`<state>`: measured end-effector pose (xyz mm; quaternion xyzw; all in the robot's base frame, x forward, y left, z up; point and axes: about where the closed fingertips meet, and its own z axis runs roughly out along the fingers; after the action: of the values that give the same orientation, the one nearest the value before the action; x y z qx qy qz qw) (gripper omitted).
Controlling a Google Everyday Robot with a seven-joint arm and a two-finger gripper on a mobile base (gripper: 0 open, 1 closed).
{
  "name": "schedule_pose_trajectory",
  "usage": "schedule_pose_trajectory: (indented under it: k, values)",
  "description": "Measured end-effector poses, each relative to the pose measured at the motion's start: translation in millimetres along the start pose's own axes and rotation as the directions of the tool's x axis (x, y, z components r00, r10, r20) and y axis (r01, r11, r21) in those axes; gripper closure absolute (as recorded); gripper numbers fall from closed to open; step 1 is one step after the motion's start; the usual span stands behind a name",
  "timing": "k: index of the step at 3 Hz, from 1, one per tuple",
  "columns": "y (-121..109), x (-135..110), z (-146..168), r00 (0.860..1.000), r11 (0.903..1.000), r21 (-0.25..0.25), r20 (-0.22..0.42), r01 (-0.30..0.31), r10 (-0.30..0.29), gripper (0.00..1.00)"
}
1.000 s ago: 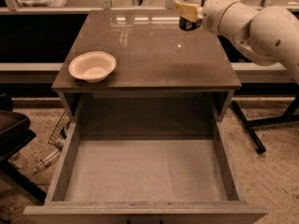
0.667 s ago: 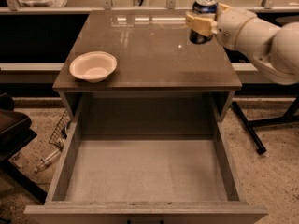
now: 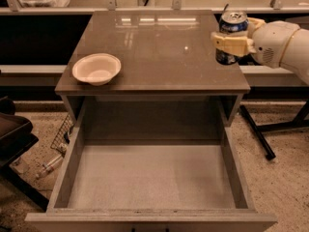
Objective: Place pepsi can into top drawer
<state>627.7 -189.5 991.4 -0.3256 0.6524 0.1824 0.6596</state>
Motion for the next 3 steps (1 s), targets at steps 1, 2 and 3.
schedule_pose_trajectory:
  k: [1,2,3]
  values:
    - [9,2,-1,1.000,0.9994,-0.036,-0.010,0.001,-0.002,1.00]
    - [9,2,-1,1.000,0.9993,-0.036,-0.010,0.001,-0.002,1.00]
    - [26,14,-5,1.000,0.9989,-0.047,-0.007,-0.002,0.002,1.00]
